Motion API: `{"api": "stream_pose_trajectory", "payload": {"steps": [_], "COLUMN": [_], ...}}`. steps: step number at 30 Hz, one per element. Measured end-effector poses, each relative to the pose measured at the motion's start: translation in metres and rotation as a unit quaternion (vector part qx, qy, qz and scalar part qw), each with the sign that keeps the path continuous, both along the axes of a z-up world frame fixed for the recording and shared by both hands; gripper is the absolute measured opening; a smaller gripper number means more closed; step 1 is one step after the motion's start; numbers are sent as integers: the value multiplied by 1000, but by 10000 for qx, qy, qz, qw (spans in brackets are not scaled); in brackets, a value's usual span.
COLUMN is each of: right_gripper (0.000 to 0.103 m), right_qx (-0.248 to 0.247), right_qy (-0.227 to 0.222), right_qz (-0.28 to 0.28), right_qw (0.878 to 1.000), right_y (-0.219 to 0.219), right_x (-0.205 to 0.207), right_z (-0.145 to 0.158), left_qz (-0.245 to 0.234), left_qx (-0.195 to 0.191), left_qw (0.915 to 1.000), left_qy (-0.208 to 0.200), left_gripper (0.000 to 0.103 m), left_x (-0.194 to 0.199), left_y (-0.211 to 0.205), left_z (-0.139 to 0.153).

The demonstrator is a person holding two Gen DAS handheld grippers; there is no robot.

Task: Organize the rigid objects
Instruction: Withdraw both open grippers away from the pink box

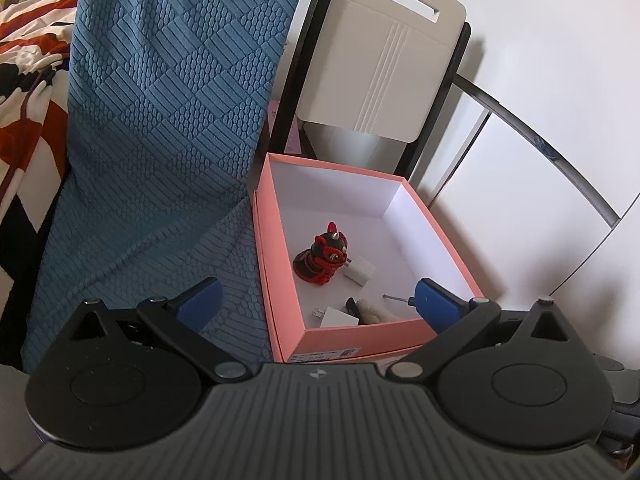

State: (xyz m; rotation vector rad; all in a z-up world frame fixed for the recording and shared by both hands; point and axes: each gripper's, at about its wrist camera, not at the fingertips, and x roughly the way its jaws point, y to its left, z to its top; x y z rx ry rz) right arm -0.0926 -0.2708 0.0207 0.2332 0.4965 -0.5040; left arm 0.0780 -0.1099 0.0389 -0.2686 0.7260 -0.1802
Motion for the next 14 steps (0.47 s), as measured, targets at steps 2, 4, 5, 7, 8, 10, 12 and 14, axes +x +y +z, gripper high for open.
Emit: {"api": "stream_pose_trajectory", "payload": {"steps": [2,4,5,7,8,10,12,14], "right_gripper": [94,94,94,94,94,94,94,94], "right_qx": [-1,19,24,12,12,20,15,8], "right_qy": [28,21,26,34,36,29,22,18], "right_qz": [1,1,5,-7,-9,-9,-11,-16], "right_qw": [10000,10000,10000,10000,10000,10000,10000,10000], "right_y": [0,0,0,0,0,-1,-1,-1], "right_x": [1,0,0,0,0,0,-1,-1], "right_z": [-1,-1,-2,-2,-2,-2,-2,-1], "left_qz": [-31,-26,-36,-39,-43,-32,-31,-41], "left_qx": [-14,-13,-15,-9,-9,-7,-5,3], "left_qw": [10000,10000,10000,10000,10000,10000,10000,10000], "left_qy": [-16,-8,-10,-1,-5,-3,-7,-1], "left_gripper": [103,103,103,103,103,103,103,103], "left_x": [0,0,0,0,-1,-1,-1,-1], "left_y": [-1,-1,-2,-2,-2,-3,-2,-2], "left_z": [0,0,0,-1,0,0,0,-1]}}
